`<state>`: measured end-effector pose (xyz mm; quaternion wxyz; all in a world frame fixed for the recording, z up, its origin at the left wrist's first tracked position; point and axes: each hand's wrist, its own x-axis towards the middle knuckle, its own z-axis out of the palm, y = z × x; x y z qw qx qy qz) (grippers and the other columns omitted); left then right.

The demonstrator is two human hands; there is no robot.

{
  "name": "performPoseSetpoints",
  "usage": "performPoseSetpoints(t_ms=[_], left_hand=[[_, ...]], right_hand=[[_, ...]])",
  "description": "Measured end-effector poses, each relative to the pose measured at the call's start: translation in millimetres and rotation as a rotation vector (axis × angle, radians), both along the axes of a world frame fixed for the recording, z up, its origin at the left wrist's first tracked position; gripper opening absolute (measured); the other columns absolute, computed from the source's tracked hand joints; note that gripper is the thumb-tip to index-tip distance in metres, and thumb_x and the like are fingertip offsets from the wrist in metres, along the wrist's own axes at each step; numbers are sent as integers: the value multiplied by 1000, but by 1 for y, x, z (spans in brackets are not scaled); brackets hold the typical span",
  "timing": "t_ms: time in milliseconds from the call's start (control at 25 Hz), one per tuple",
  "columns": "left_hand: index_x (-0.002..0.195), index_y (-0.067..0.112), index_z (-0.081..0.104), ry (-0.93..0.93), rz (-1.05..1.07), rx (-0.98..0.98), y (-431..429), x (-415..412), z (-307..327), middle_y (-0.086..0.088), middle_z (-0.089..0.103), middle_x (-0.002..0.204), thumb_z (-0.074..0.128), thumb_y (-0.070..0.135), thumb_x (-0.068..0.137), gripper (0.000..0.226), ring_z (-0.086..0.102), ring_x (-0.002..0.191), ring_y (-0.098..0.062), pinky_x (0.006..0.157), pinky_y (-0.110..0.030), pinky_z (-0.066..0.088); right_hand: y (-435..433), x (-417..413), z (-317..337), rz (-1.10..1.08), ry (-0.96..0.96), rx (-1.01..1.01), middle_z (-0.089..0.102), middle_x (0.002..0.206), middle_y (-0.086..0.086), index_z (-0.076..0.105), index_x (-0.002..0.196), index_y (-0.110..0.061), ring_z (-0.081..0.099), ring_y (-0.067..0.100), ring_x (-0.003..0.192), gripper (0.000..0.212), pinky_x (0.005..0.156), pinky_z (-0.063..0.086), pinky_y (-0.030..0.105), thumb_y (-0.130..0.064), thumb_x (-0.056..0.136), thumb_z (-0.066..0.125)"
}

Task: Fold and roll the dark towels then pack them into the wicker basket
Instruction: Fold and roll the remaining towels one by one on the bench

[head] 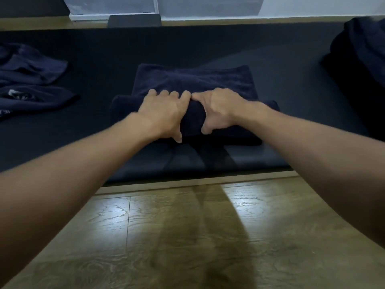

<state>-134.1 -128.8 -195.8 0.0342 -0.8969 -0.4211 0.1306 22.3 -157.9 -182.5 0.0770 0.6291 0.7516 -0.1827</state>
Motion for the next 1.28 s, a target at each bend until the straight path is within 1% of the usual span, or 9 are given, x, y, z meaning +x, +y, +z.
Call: performPoseSetpoints(t_ms=[80, 160, 400, 560, 640, 760, 960, 1160, 1280], left_hand=[[118, 15, 43, -105, -100, 210, -20, -12, -13, -6, 60, 103, 83, 44, 61, 75, 58, 94, -29, 82, -43, 40], [109, 16, 46, -131, -107, 93, -14, -14, -8, -2, 60, 92, 81, 43, 61, 65, 59, 83, -26, 73, -39, 41], [118, 28, 49, 18, 68, -427, 47, 13, 14, 7, 62, 105, 88, 49, 46, 85, 59, 94, -21, 80, -38, 50], [127, 14, 42, -101, -33, 191, 1, -1, -13, -7, 59, 109, 86, 46, 57, 88, 57, 100, -31, 83, -44, 40], [118, 13, 48, -185, -110, 276, -9, -8, -16, -7, 62, 100, 82, 43, 59, 73, 59, 90, -30, 78, -42, 39], [109, 22, 49, -121, -36, -161, 14, -6, 9, 6, 60, 87, 83, 48, 57, 68, 58, 80, -21, 70, -33, 40], [111, 28, 55, -14, 62, -511, 53, 18, 20, 8, 65, 95, 91, 43, 46, 76, 63, 84, -16, 74, -35, 55], [128, 13, 42, -96, -82, 245, 5, -4, -16, -9, 60, 112, 87, 58, 50, 101, 58, 102, -33, 88, -47, 40], [121, 12, 45, -121, -95, 187, 13, 1, -9, -8, 63, 106, 83, 49, 57, 83, 59, 95, -32, 86, -46, 41]], right_hand=[[8, 7, 8, -29, 105, -202, 63, 89, -6, 56, 119, -28, 61, 17, 82, 67, 68, 53, 35, -26, 59, 85], [8, 7, 9, -61, 120, -280, 65, 96, -5, 57, 114, -27, 63, 19, 89, 66, 75, 56, 38, -28, 56, 88], [-30, -13, -30, 12, -416, 411, 49, 129, 11, 26, 143, -16, 51, 33, 114, 97, 95, 39, 54, -42, 68, 80], [5, -2, -1, -22, -71, 85, 62, 99, -2, 47, 108, -20, 59, 24, 88, 63, 71, 43, 35, -37, 59, 82], [19, 8, 16, -24, 6, -158, 64, 89, -7, 56, 101, -20, 62, 18, 82, 59, 68, 49, 32, -37, 53, 87], [14, 5, 22, -88, 30, -310, 66, 101, -7, 55, 109, -25, 64, 18, 87, 70, 81, 56, 39, -46, 51, 89], [-19, -15, -17, -45, -301, 298, 55, 121, 8, 33, 134, -17, 55, 32, 108, 95, 87, 43, 49, -50, 60, 83], [15, 2, 5, -52, -30, -18, 60, 89, -6, 47, 100, -21, 55, 16, 74, 65, 58, 41, 31, -46, 54, 84], [31, 10, 16, -98, 68, -194, 67, 92, -6, 58, 103, -23, 64, 15, 78, 64, 65, 53, 31, -44, 50, 88]])
